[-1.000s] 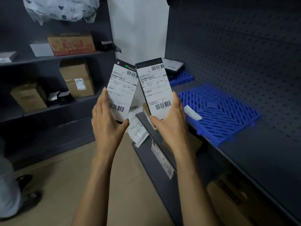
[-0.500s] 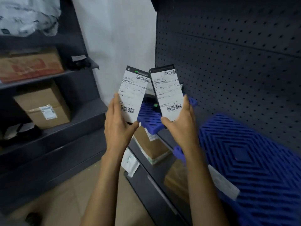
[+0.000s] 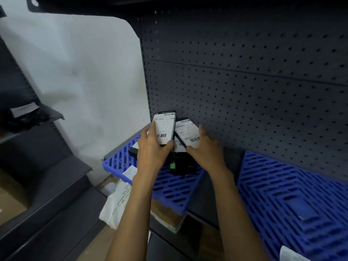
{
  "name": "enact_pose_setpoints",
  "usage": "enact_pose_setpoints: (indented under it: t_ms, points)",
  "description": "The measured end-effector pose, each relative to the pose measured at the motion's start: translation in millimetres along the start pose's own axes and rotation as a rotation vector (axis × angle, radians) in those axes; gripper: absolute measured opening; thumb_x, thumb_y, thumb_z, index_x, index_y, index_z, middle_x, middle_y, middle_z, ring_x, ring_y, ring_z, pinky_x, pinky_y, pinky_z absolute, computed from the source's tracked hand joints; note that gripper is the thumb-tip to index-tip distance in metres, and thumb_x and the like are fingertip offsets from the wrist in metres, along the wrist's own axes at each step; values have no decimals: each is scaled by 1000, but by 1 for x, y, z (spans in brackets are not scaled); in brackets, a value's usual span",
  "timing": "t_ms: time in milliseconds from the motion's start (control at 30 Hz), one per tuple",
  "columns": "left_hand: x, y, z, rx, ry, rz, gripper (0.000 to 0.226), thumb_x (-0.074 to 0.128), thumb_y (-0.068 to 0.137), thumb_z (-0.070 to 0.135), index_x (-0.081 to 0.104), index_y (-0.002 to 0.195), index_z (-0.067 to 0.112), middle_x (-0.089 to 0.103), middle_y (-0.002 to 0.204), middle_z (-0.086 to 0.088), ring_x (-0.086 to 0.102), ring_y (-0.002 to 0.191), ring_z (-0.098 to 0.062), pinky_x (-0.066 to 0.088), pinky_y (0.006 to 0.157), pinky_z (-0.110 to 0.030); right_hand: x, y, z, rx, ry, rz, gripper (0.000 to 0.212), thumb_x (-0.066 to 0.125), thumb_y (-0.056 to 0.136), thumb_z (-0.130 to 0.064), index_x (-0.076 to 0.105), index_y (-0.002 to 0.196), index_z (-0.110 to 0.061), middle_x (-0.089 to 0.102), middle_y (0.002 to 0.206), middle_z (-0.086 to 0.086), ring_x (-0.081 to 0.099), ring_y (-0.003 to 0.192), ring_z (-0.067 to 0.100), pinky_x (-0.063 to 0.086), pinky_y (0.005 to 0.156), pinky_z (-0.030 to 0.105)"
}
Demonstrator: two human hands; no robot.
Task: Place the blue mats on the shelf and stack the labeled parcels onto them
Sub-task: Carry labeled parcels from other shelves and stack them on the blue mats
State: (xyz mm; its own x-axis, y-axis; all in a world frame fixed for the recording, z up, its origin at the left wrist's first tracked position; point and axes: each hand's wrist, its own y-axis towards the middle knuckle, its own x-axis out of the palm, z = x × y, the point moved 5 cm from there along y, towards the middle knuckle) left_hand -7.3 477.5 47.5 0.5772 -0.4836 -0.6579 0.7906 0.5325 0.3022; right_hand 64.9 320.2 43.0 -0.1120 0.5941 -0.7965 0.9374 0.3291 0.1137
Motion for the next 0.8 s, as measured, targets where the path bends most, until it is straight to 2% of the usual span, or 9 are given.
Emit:
enact_pose_setpoints:
  t_ms: [167,267,467,700,800]
  points:
    - [8,14,-3,41,-16,-53,76,64,89,44,31,152,20,32,153,-7,34,138,-29,43,105,-49,-1,12,-10,-69,-13,5,80,65,89,-34,23,155,-19,38,155,5,37,138,29,31,114,45]
    - [10,19,-5,82,-22,-88,68,61,91,46,39,148,18,40,147,-8,37,136,-30,43,106,-48,-1,14,-11,-81,2,19,73,64,90,-35,30,153,-20,42,151,3,40,136,26,33,112,46]
    - [12,17,-4,165,84,-133,60,57,93,49,46,143,20,41,149,-8,34,139,-29,35,112,-47,-8,0,-4,-97,26,70,61,62,91,-36,42,146,-21,46,146,1,38,136,23,31,113,45]
    - [5,-15,15,340,272,-145,57,61,93,36,44,145,16,44,148,-9,37,138,-30,32,113,-46,-25,-40,6,-101,-26,77,48,58,96,-30,49,141,-18,51,142,6,42,132,27,36,110,40]
    - [2,-42,26,408,336,-144,54,61,92,28,46,143,15,48,144,-10,42,133,-31,33,112,-44,-36,-77,25,-51,-67,65,46,56,98,-29,47,142,-19,49,144,8,35,136,29,34,109,40]
